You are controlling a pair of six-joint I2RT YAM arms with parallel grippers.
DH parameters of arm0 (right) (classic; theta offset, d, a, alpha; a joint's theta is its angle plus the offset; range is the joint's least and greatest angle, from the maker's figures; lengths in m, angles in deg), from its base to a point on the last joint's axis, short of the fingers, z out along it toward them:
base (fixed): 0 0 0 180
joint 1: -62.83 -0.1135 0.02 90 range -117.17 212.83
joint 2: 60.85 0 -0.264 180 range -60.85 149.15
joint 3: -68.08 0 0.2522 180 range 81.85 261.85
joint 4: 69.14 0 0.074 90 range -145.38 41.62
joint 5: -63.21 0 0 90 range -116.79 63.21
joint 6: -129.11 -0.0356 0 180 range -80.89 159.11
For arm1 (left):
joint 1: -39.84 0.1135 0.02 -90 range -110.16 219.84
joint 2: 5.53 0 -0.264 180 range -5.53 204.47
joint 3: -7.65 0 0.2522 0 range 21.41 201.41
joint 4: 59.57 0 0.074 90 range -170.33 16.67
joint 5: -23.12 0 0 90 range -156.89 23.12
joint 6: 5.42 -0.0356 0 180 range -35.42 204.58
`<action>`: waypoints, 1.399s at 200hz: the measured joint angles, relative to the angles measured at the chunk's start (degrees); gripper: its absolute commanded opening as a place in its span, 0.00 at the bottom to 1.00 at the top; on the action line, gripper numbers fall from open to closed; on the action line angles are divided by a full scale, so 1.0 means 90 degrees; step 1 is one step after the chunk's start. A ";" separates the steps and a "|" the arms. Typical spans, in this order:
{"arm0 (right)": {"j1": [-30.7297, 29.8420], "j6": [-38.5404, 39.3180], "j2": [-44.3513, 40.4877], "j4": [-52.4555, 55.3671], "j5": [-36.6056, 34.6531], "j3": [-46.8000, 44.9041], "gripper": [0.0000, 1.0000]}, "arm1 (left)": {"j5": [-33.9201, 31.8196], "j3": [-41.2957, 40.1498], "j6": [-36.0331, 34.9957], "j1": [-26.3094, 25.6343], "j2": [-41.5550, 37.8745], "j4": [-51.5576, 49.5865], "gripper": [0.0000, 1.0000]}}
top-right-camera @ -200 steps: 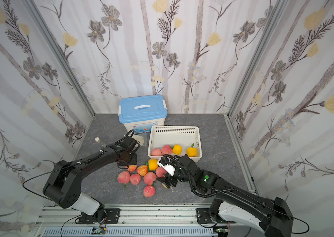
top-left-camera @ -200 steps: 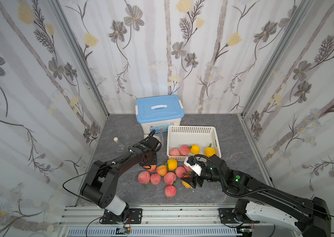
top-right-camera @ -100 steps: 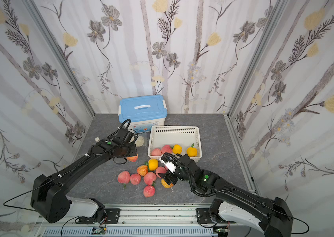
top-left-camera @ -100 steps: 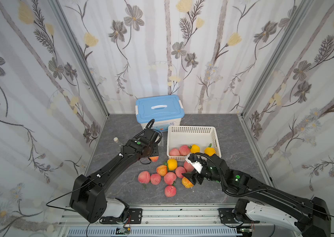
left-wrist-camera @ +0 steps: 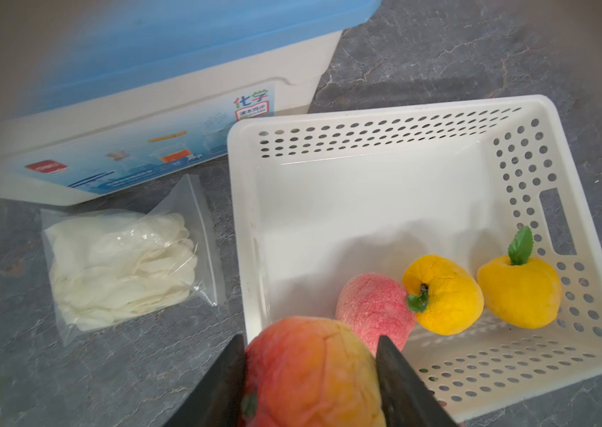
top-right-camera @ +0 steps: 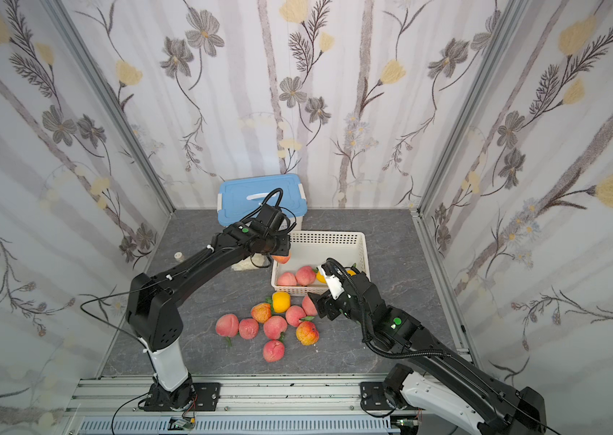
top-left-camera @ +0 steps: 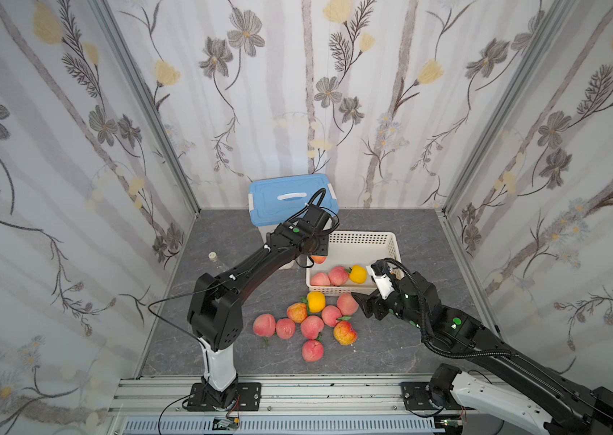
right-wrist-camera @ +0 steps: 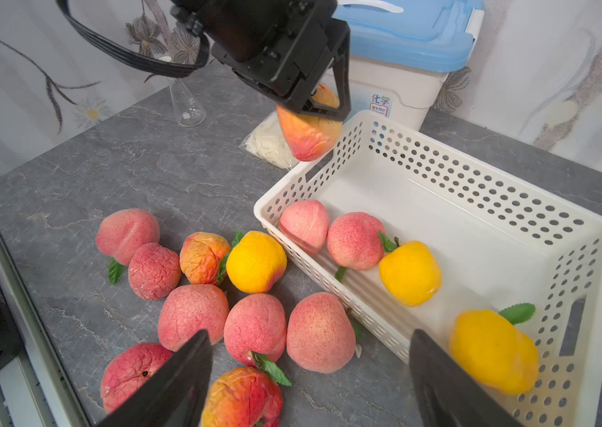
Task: Put the peaches into the basket
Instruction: Pick up the peach from the center of the board, then place the peach in the basket.
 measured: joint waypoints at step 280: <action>0.0138 -0.0532 -0.0119 0.0721 -0.0172 -0.0100 0.88 | -0.0180 0.1299 -0.0415 -0.0121 0.1965 0.0029 0.79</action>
